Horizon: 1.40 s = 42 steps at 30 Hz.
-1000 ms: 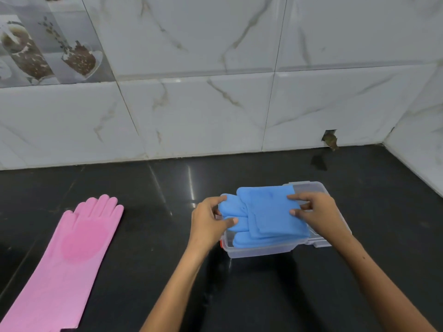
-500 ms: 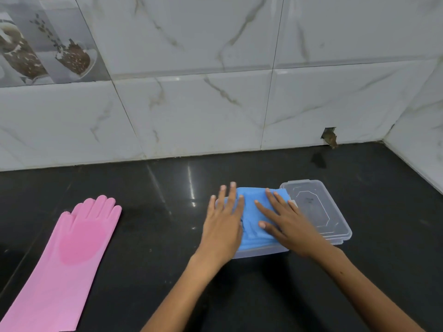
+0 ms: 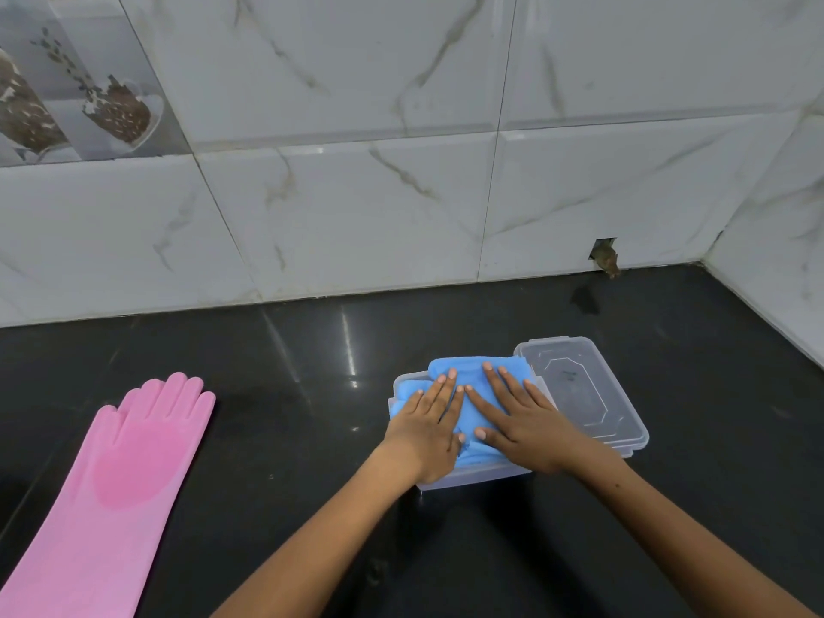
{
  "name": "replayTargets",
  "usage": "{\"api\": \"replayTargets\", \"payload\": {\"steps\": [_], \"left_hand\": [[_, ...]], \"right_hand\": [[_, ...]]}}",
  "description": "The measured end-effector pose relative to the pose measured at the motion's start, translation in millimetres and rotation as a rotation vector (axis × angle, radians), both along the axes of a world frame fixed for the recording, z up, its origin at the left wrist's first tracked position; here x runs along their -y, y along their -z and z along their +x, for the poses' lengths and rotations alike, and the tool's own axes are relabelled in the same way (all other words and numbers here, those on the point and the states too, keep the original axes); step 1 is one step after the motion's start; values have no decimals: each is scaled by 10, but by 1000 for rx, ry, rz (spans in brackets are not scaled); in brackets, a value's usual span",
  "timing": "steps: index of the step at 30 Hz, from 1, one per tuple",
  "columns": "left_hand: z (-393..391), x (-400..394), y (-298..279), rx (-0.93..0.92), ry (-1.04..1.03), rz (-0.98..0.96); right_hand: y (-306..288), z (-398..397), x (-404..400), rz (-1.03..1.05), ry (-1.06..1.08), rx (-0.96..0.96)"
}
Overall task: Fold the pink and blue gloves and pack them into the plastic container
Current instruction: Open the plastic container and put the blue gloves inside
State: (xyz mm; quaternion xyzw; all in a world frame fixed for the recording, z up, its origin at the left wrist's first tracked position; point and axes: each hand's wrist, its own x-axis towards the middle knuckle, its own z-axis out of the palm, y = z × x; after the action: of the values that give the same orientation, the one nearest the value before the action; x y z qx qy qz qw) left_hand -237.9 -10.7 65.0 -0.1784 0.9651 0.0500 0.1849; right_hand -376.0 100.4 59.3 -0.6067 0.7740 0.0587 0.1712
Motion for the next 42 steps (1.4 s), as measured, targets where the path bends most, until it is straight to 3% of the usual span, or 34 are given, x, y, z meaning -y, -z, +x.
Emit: {"api": "replayTargets", "payload": {"steps": [7, 19, 26, 31, 34, 38, 42], "left_hand": [[-115, 18, 108, 152, -3, -24], [-379, 170, 105, 399, -21, 151], [-397, 145, 228, 384, -25, 122], [-395, 138, 172, 387, 8, 101], [-388, 156, 72, 314, 48, 51], [-341, 178, -15, 124, 62, -52], [-300, 196, 49, 213, 16, 9]], "right_hand": [[93, -13, 75, 96, -9, -17], [142, -112, 383, 446, -43, -79], [302, -157, 510, 546, -68, -55], [225, -140, 498, 538, -69, -58], [12, -163, 431, 407, -59, -46], [-182, -271, 312, 179, -97, -285], [-130, -272, 296, 178, -110, -406]]}}
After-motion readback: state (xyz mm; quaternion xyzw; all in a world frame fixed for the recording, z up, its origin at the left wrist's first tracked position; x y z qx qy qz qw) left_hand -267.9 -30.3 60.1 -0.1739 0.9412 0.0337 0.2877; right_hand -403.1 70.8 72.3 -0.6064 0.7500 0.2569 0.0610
